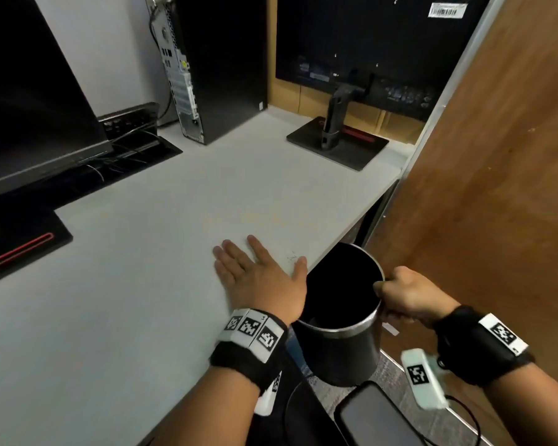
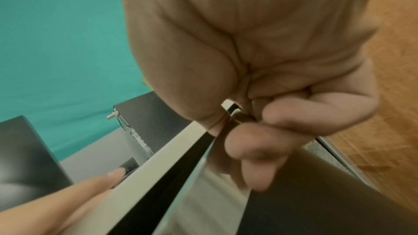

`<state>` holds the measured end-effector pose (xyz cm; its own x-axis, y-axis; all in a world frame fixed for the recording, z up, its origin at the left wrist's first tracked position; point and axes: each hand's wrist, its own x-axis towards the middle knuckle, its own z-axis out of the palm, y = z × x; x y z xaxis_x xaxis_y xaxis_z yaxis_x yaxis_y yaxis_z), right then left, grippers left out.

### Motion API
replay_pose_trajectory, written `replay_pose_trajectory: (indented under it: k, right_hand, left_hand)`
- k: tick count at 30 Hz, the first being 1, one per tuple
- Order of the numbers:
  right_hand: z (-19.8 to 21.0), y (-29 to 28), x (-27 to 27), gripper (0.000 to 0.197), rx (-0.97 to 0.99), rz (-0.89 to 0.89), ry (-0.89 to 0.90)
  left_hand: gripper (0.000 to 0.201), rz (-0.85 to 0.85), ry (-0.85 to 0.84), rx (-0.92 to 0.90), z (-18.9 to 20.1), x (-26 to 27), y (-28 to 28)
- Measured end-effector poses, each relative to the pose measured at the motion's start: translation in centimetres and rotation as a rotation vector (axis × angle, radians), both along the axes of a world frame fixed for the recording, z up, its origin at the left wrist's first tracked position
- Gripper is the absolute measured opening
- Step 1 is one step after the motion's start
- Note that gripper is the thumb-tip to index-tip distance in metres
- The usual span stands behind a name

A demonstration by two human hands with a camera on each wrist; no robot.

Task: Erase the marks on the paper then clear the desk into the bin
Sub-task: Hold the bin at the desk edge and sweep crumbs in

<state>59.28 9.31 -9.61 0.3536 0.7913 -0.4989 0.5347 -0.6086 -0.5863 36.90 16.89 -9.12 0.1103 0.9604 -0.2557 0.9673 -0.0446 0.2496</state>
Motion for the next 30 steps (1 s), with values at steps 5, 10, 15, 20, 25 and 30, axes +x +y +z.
replay_pose_trajectory:
  k: [5,10,15,20,25,30]
  right_hand:
    - [0.7,-0.2,-0.4,0.043,0.0,0.002,0.018]
    - [0.7,-0.5,-0.3,0.044,0.005,-0.004,0.038]
    - [0.9,-0.7,0.2,0.04,-0.013,-0.013,0.011]
    - [0.5,-0.5,0.8,0.036,-0.002,-0.053,0.005]
    - [0.9,-0.8,0.7,0.033,-0.005,-0.06,0.018]
    - [1.1,-0.9,0.5,0.038,-0.02,-0.056,0.029]
  left_hand:
    - [0.101,-0.215,-0.078,0.024,0.3,4.0,-0.2]
    - [0.084,-0.59,-0.264,0.103,1.0,4.3,0.1]
    - [0.09,-0.214,-0.075,0.107,0.5,2.7,0.8]
    - [0.091,-0.527,-0.117,0.101,-0.1,5.0,-1.6]
    - [0.086,-0.311,-0.069,0.173,-0.1,3.6,-1.1]
    - [0.079,-0.528,-0.185,0.16,-0.1,4.8,-2.5]
